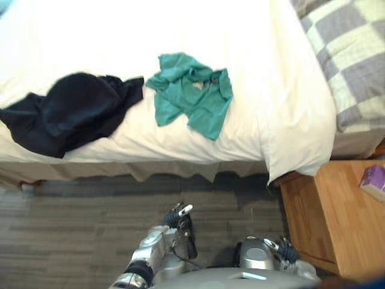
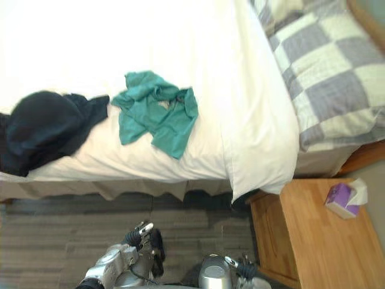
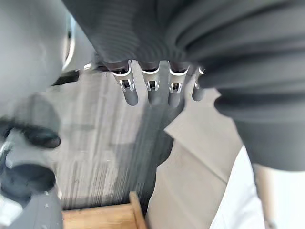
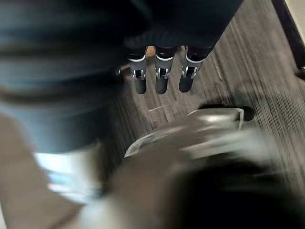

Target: Tidy the bed and pick cloth on bed and put in laundry

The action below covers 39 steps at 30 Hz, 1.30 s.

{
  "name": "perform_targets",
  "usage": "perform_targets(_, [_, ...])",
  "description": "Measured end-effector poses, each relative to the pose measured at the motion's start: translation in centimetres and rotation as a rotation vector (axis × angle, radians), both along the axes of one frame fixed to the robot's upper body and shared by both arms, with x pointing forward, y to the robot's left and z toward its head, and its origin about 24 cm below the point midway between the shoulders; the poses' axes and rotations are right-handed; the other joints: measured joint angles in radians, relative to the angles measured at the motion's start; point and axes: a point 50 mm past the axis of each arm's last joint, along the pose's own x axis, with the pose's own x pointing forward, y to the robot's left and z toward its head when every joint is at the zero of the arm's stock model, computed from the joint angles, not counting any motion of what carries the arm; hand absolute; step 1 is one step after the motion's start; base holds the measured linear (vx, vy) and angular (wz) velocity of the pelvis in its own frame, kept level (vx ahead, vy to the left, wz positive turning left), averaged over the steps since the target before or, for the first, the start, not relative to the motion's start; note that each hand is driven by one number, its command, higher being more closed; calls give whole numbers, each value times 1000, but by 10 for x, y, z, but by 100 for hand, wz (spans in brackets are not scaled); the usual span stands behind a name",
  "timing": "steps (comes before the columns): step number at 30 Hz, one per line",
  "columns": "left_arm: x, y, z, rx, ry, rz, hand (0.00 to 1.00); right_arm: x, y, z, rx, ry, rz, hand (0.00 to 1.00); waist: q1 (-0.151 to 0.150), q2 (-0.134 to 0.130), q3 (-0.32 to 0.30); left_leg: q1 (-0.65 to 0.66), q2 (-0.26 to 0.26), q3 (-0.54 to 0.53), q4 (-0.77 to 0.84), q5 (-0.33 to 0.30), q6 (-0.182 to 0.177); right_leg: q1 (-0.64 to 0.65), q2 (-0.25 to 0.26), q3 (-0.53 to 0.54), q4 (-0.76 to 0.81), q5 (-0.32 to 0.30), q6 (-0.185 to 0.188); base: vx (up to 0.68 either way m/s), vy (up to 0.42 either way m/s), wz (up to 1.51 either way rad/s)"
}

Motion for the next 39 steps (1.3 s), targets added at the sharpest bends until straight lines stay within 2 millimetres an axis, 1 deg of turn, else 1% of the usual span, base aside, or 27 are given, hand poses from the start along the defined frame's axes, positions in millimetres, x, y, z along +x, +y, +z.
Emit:
perform_targets(2, [-3,-3,-1,41,-11,94,0,-13,-16,0,-45,48,33,0,15,65,-8,-72,67,15,254,-134,-11,45,18,-15,10,-37,10,-17,77,-4])
perform_targets(4, [-9,-1,-3,55,1,165,0,-17,-24,1,-70,60,56,0,5,97,-13,-76,84,27,291,-166,-9,53,11,-13,19,-41,18,-1,142,-5])
perform_targets(6, [-18,10,-5,91,18,275,0,-26,-28,2,-90,69,26,0,-3,115,-15,-83,150,129,346,-209,-5,61,-7,-30,46,-44,41,43,142,36])
perform_targets(8, [-23,25,-5,129,10,347,0,-36,-24,0,-76,79,-38,0,1,88,-8,-87,160,175,413,-220,7,62,-68,-53,79,-56,55,30,181,36])
perform_targets(10, [-45,46,-9,195,44,392,0,-36,-20,0,-69,51,-84,0,7,52,-15,-85,215,134,456,-243,-14,73,-140,-40,78,-50,70,69,256,1])
perform_targets(11, [-53,52,-9,207,37,426,0,-36,-20,1,-73,25,-98,0,-1,46,-18,-89,270,81,402,-231,-42,81,-172,-40,71,-55,88,112,400,35])
perform_targets(12, [-53,55,-7,218,19,436,0,-36,-20,2,-76,10,-109,0,-3,48,-19,-106,318,32,350,-185,-94,80,-203,-41,77,-60,136,87,413,54])
perform_targets(13, [-52,56,-7,224,9,435,0,-38,-19,1,-76,13,-112,0,-5,41,-22,-113,326,40,361,-151,-112,83,-225,-46,82,-65,158,82,398,55])
perform_targets(14, [-50,57,-5,230,-5,431,0,-38,-20,1,-79,14,-118,0,-2,35,-25,-132,317,67,411,-106,-155,87,-264,-47,80,-69,165,120,483,21])
perform_targets(15, [-44,58,-2,235,-33,432,0,-36,-21,1,-81,7,-129,0,10,30,-22,-158,301,81,492,-166,-175,87,-298,-33,59,-65,152,161,624,-8])
perform_targets(16, [-44,58,-3,253,-23,416,0,-30,-21,1,-91,-3,-127,0,17,29,-31,-164,274,111,547,-242,-164,110,-333,-13,12,-9,93,206,754,-18])
perform_targets(17, [-42,59,-4,280,-5,373,0,-25,-15,1,-87,-20,-136,0,15,21,-33,-152,244,139,560,-291,-134,100,-367,-14,13,99,-12,172,627,-14])
perform_targets(19, [-45,63,-5,329,15,336,0,-20,-12,0,-75,-35,-147,0,27,32,-32,-110,226,197,510,-315,-105,34,-385,-59,70,204,-137,209,654,-36])
perform_targets(20, [-53,69,-7,356,47,352,0,-14,-7,0,-49,-45,-108,0,21,18,-40,-71,211,218,432,-301,-103,-10,-329,-75,130,154,-25,202,631,-42])
perform_targets(21, [-56,71,-7,366,61,352,0,-12,-3,0,-42,-54,-82,0,15,13,-44,-52,199,222,382,-286,-97,-24,-281,-83,137,127,18,184,532,-12])
perform_targets(22, [-56,70,-8,370,69,337,0,-9,4,0,-23,-77,-40,0,15,7,-50,-16,169,230,261,-239,-91,-52,-180,-100,125,89,69,168,375,13])
perform_targets(23, [-53,69,-8,367,69,332,0,-5,8,1,-5,-107,-31,0,15,4,-52,15,126,236,134,-184,-70,-75,-92,-124,89,74,77,188,351,24])
perform_targets(24, [-52,67,-8,363,72,327,0,-3,9,1,0,-119,-25,0,12,4,-53,29,102,237,78,-153,-61,-90,-56,-129,64,67,83,200,292,40])
perform_targets(25, [-51,63,-9,362,76,313,0,-3,11,2,12,-131,-21,0,5,0,-56,40,54,237,2,-104,-16,-114,6,-119,-5,60,73,217,212,49])
perform_targets(26, [-49,62,-9,382,87,292,0,3,12,3,27,-153,-3,0,0,-5,-60,39,16,236,-32,-84,6,-137,62,-68,-86,60,64,220,172,47])
perform_targets(27, [-47,61,-9,398,90,274,0,6,11,4,31,-170,4,0,0,-5,-60,39,4,234,-42,-80,12,-142,84,-42,-127,58,37,223,107,39])
perform_targets(28, [-45,57,-10,421,100,250,0,11,7,7,32,-208,8,0,0,7,-61,37,-6,226,-48,-76,19,-133,112,6,-185,85,-11,170,69,20])
perform_targets(30, [-44,54,-10,441,102,235,0,22,8,11,40,-261,11,0,5,25,-67,40,-17,231,-52,-76,19,-110,112,19,-226,121,-15,194,77,2])
perform_targets(34, [-44,46,-11,447,99,235,0,39,12,18,62,-338,35,0,11,41,-69,74,-15,278,17,-87,3,-55,89,21,-214,119,-18,172,11,-12])
perform_targets(36, [-39,38,-9,396,71,246,0,42,14,19,76,-349,19,0,19,43,-68,29,34,290,224,-98,-5,-21,77,23,-215,119,-19,113,-32,-17])
perform_targets(37, [-38,38,-8,368,54,246,0,43,15,20,84,-348,14,0,28,46,-75,-23,86,291,377,-134,-7,8,74,47,-216,112,-31,103,19,-38])
perform_targets(39, [-40,32,-10,329,51,224,0,50,15,20,85,-342,7,0,50,65,-84,-37,109,244,352,-208,-20,7,74,104,-200,83,-37,90,89,-80])
